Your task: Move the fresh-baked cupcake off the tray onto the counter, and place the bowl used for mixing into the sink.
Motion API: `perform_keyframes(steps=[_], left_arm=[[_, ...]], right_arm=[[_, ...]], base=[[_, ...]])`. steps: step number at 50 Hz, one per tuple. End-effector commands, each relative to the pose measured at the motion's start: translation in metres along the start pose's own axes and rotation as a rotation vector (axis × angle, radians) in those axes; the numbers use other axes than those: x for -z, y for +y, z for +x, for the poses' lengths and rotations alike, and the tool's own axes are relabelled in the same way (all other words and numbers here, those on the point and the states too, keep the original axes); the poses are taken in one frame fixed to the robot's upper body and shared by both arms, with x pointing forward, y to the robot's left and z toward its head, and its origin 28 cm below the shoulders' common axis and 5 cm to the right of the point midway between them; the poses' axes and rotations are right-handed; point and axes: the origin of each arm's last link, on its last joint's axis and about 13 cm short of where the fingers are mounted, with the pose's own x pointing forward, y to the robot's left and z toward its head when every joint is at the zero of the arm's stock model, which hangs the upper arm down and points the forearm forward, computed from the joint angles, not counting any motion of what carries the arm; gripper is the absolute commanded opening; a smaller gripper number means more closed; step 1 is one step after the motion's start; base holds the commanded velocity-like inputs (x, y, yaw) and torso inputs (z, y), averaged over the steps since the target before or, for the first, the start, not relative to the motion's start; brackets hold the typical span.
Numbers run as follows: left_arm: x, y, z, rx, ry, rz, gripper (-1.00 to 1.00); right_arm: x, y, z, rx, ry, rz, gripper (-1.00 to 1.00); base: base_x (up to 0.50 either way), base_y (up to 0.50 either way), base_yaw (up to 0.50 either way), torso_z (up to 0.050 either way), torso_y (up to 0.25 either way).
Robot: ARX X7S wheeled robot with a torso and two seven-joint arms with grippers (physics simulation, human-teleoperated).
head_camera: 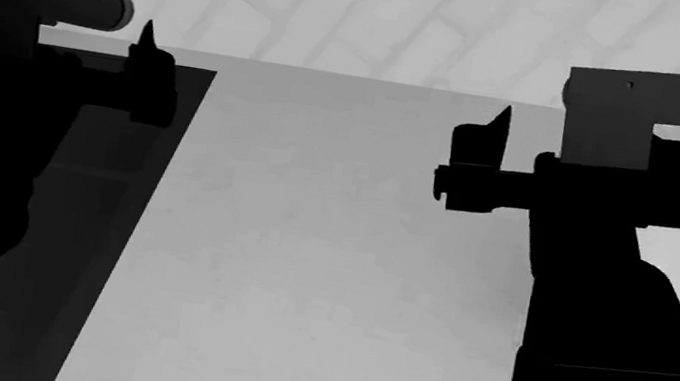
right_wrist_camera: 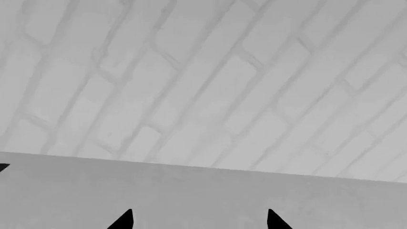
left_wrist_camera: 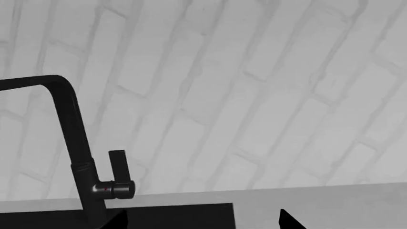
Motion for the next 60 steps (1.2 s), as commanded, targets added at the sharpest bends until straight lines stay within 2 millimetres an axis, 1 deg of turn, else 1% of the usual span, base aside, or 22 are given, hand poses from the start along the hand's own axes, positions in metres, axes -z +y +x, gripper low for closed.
perform_keyframes(steps=[1,3,8,13,14,34,36,38,40,41,44,50,55,60], left_arm=[[0.001,0.001,0.0,-0.006,-0.001,-0.002,1.0],[0.005,0.002,0.001,-0.007,0.005,0.0,1.0],[0.008,0.002,0.004,-0.008,0.015,0.0,1.0],[0.009,0.002,0.004,-0.009,0.019,0.002,1.0],[0.009,0.001,0.004,-0.008,0.019,0.002,1.0],[0.009,0.001,0.003,-0.008,0.019,0.004,1.0],[0.009,0.001,0.006,-0.008,0.024,-0.004,1.0],[0.009,0.0,0.008,-0.01,0.025,0.002,1.0],[0.009,0.001,0.011,-0.021,0.028,0.0,1.0],[0.008,0.0,0.011,-0.023,0.032,-0.004,1.0],[0.006,-0.001,0.013,-0.023,0.029,-0.004,1.0],[0.007,0.0,0.014,-0.032,0.028,-0.001,1.0],[0.008,0.0,0.013,-0.04,0.026,0.002,1.0],[0.013,0.0,0.013,-0.046,0.037,0.003,1.0]], right_arm=[[-0.007,0.004,-0.049,-0.097,0.013,0.008,1.0],[-0.008,0.005,-0.066,-0.129,0.026,0.008,1.0],[-0.013,0.007,-0.095,-0.186,0.036,0.025,1.0],[-0.013,0.008,-0.115,-0.201,0.033,0.012,1.0],[-0.013,0.008,-0.117,-0.231,0.049,0.025,1.0],[-0.012,0.008,-0.119,-0.217,0.052,0.017,1.0],[-0.013,0.007,-0.123,-0.243,0.069,0.018,1.0],[-0.016,0.003,-0.13,-0.224,0.085,0.028,1.0],[-0.02,0.003,-0.143,-0.247,0.093,0.022,1.0],[-0.022,0.004,-0.15,-0.286,0.096,0.019,1.0],[-0.025,0.007,-0.165,-0.337,0.105,-0.004,1.0],[-0.031,0.007,-0.183,-0.397,0.093,0.021,1.0],[-0.028,0.007,-0.195,-0.457,0.093,0.04,1.0],[-0.027,0.007,-0.21,-0.53,0.084,0.038,1.0]], base=[[0.0,0.0,0.0,0.0,0.0],[0.0,0.0,0.0,0.0,0.0],[0.0,0.0,0.0,0.0,0.0],[0.0,0.0,0.0,0.0,0.0],[0.0,0.0,0.0,0.0,0.0],[0.0,0.0,0.0,0.0,0.0],[0.0,0.0,0.0,0.0,0.0],[0.0,0.0,0.0,0.0,0.0],[0.0,0.0,0.0,0.0,0.0],[0.0,0.0,0.0,0.0,0.0],[0.0,0.0,0.0,0.0,0.0],[0.0,0.0,0.0,0.0,0.0],[0.0,0.0,0.0,0.0,0.0],[0.0,0.0,0.0,0.0,0.0]])
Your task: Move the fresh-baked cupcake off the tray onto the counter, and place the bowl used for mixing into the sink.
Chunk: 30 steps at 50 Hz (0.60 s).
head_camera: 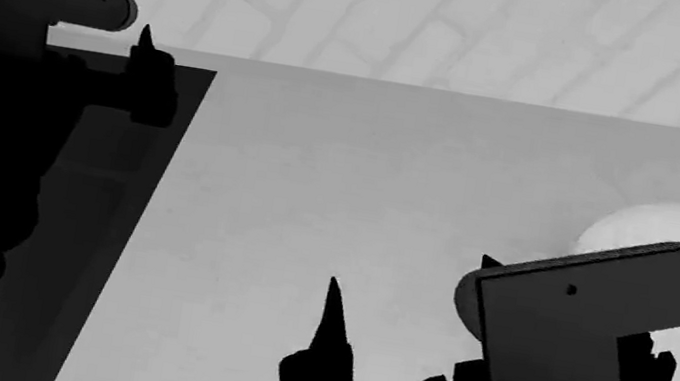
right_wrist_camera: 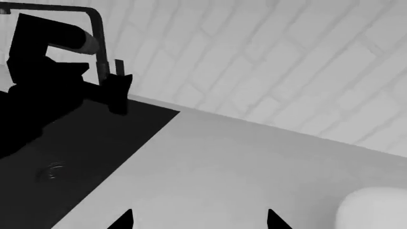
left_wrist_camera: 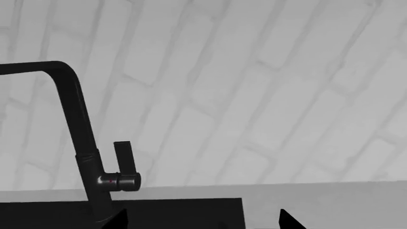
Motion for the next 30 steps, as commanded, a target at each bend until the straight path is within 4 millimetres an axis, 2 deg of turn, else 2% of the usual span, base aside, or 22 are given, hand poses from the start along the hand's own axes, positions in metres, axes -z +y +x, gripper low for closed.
perform_keyframes(steps=[1,8,23,30], left_arm=[[0.005,0.0,0.001,-0.014,0.01,0.002,1.0],[0.005,-0.001,0.001,-0.014,0.013,0.005,1.0],[0.005,-0.001,0.0,-0.026,0.01,0.016,1.0],[0.005,-0.001,0.0,-0.028,0.01,0.015,1.0]], right_arm=[[0.001,0.009,-0.034,-0.129,0.022,0.02,1.0],[0.009,0.011,-0.045,-0.129,0.047,0.03,1.0],[0.026,0.012,-0.05,-0.113,0.149,0.037,1.0],[0.026,0.014,-0.052,-0.126,0.161,0.033,1.0]], base=[[0.0,0.0,0.0,0.0,0.0],[0.0,0.0,0.0,0.0,0.0],[0.0,0.0,0.0,0.0,0.0],[0.0,0.0,0.0,0.0,0.0]])
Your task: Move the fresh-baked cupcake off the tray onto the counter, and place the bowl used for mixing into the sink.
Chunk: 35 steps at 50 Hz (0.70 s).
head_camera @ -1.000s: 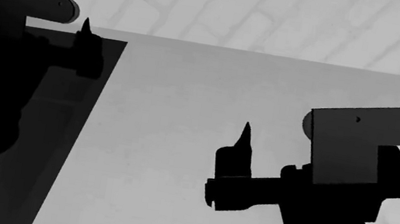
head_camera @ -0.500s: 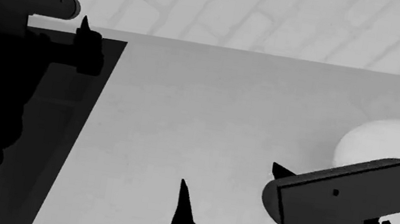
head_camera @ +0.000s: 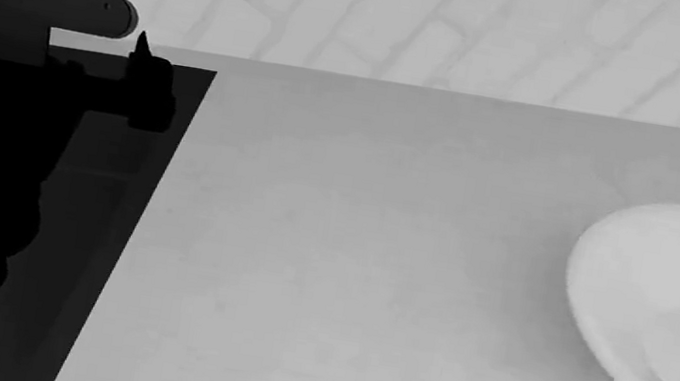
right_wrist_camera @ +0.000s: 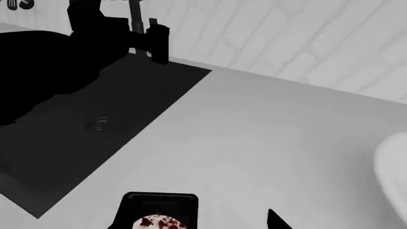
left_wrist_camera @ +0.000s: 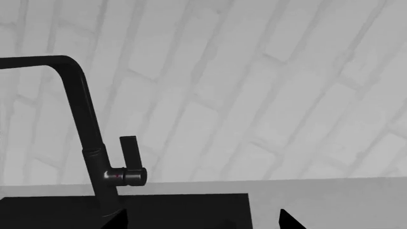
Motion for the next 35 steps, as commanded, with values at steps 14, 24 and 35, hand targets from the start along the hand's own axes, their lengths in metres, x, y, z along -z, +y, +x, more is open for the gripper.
perform_keyframes(steps=[14,24,35], left_arm=[[0.0,0.001,-0.002,-0.006,-0.003,0.001,1.0],[0.001,0.0,-0.002,-0.001,-0.001,0.001,1.0],[0.002,0.0,-0.001,0.004,0.0,0.003,1.0]], right_arm=[[0.006,0.009,-0.006,-0.075,0.047,-0.041,1.0],[0.017,0.006,0.003,-0.06,0.091,-0.04,1.0],[0.021,0.007,0.01,-0.079,0.11,-0.034,1.0]], base=[[0.0,0.0,0.0,0.0,0.0],[0.0,0.0,0.0,0.0,0.0],[0.0,0.0,0.0,0.0,0.0]])
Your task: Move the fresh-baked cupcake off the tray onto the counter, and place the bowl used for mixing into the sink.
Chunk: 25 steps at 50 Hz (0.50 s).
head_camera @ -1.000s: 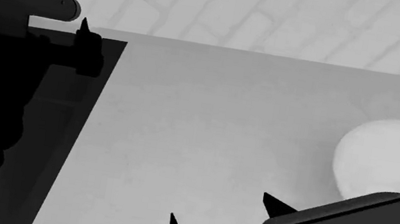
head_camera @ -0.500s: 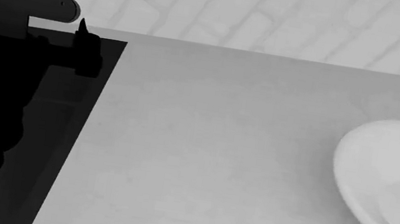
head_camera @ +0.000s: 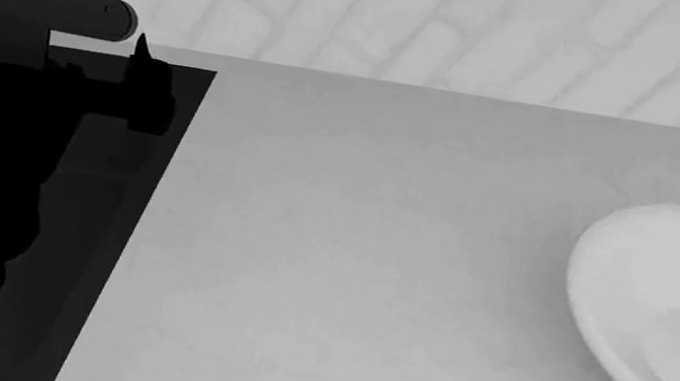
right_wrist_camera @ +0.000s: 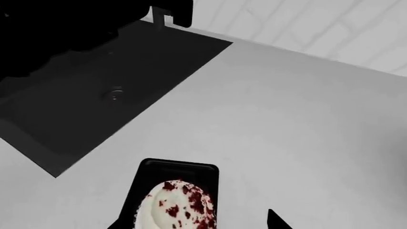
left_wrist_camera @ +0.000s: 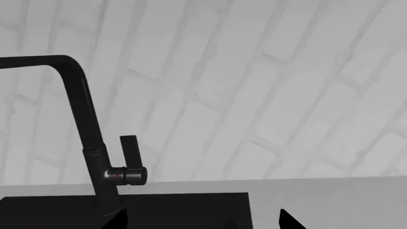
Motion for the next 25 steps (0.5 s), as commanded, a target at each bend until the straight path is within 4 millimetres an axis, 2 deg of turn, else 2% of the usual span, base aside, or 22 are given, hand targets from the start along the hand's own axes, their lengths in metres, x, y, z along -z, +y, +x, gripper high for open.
perform_keyframes(steps=[1,25], left_arm=[[0.0008,-0.0002,0.0003,0.005,0.002,0.001,1.0],[0.0026,-0.0009,-0.0002,0.009,0.003,0.002,1.0]], right_arm=[[0.0055,-0.0012,0.0073,-0.011,0.026,0.005,1.0],[0.0101,0.0013,0.0148,-0.043,0.028,0.017,1.0]], base=[[0.0,0.0,0.0,0.0,0.0],[0.0,0.0,0.0,0.0,0.0]])
